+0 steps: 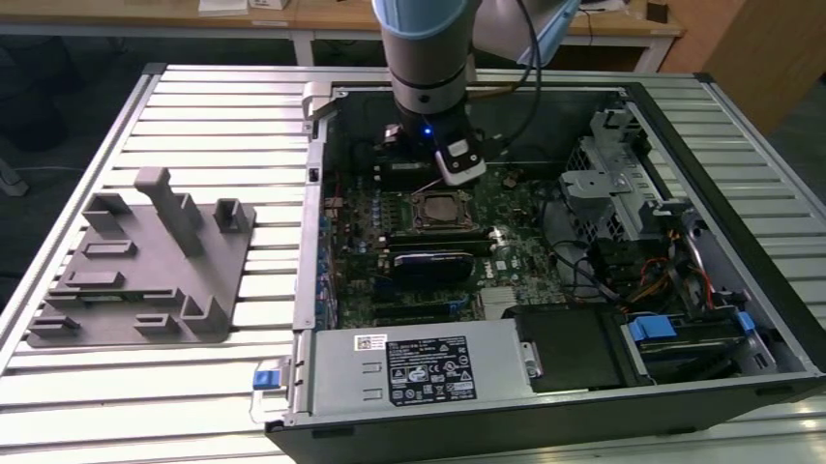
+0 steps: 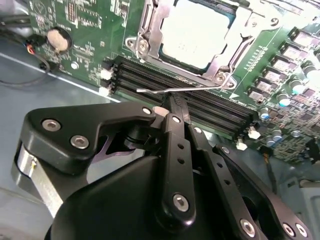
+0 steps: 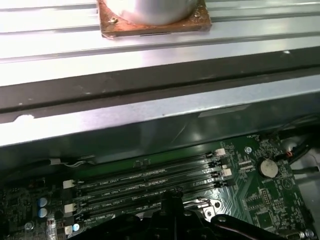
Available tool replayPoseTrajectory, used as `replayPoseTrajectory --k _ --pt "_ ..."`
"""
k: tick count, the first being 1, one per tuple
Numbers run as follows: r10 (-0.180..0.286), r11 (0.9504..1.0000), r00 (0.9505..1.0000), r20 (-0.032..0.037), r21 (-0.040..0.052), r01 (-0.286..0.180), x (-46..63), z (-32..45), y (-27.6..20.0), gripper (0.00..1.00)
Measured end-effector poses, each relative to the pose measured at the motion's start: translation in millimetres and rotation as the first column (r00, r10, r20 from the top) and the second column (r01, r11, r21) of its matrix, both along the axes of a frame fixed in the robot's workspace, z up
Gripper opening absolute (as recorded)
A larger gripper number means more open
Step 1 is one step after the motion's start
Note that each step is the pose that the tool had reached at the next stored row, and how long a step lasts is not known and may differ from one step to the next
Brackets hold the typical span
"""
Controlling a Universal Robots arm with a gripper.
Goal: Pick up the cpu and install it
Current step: 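Install the first cpu locking lever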
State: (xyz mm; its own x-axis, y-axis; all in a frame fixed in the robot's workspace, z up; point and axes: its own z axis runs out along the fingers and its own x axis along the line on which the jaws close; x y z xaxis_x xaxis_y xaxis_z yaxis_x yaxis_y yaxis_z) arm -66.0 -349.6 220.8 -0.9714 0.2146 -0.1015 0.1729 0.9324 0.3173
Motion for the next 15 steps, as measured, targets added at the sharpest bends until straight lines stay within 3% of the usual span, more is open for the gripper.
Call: replayPoseTrajectory --k 4,9,15 --pt "-0.036 0.9993 0.9994 0.0007 -0.0059 0.036 0.1 -0.1 0.0 0.11" --pt "-0.037 0.9993 0.9993 0.0008 -0.0062 0.037 0.0 -0.1 -0.1 0.11" --pt "-0.064 0.9979 0.9979 0.0134 -0.0057 0.064 0.0 -1.4 -0.1 0.11"
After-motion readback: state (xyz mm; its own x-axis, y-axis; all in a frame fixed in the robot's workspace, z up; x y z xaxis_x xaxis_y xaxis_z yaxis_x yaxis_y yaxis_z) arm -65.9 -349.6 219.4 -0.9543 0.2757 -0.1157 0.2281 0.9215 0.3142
